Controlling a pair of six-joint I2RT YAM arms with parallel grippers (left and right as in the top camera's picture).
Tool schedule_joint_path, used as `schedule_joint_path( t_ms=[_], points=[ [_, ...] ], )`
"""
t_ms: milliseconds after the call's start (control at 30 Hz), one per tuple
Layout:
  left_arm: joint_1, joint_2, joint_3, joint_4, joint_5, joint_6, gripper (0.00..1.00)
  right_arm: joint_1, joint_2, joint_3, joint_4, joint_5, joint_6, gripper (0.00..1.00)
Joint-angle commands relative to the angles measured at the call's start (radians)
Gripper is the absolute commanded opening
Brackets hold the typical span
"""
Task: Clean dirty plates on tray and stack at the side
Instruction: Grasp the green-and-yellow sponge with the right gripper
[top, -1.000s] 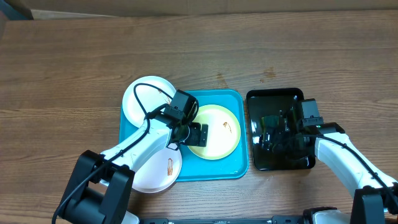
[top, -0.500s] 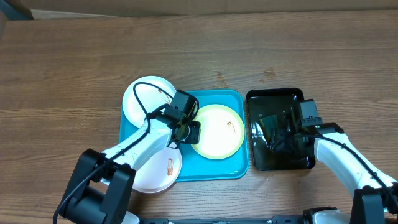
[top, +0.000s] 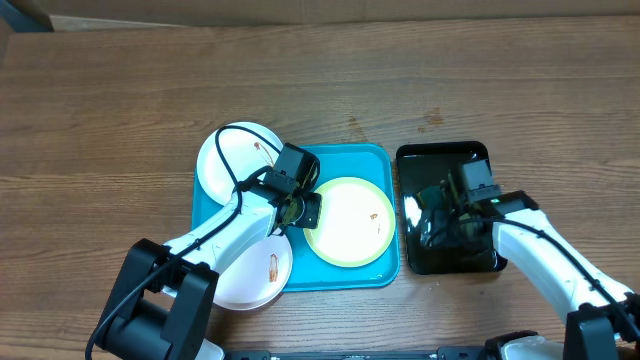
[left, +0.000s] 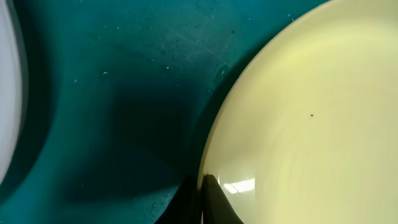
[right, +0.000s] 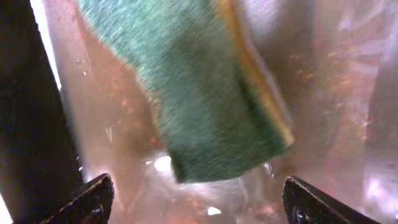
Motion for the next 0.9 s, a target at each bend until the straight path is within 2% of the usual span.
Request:
schedule_joint_path(
  t_ms=[0,100,267,500,633,800,867],
  points=[
    [-0.006,0.008,-0.005,-0.008,-0.013,0.059,0.07,0.021,0.005,0.014,0.016,0.037,0.004,0.88],
    [-0.006,0.008,-0.005,-0.009,-0.014,0.082,0.08,0.021,0.005,0.013,0.051,0.106,0.004,0.84],
    [-0.006,0.008,-0.005,-0.009,-0.013,0.084,0.1,0.021,0.005,0.013,0.133,0.219,0.0,0.86],
    [-0.006,0.008,-0.005,-0.01,-0.013,0.084,0.17,0.023,0.006,0.004,0.087,0.108,0.001,0.84],
    [-0.006,0.008,-0.005,-0.008,-0.014,0.084,0.16,0.023,0.019,-0.031,0.147,0.098,-0.022,0.89],
    [-0.006,0.008,-0.005,-0.006,-0.014,0.084,0.16,0.023,0.04,-0.033,0.164,0.098,-0.049,0.79],
    [-0.006,0.008,-0.005,-0.006,-0.014,0.084,0.16,0.023,0.04,-0.033,0.165,0.099,-0.049,0.79]
  ],
)
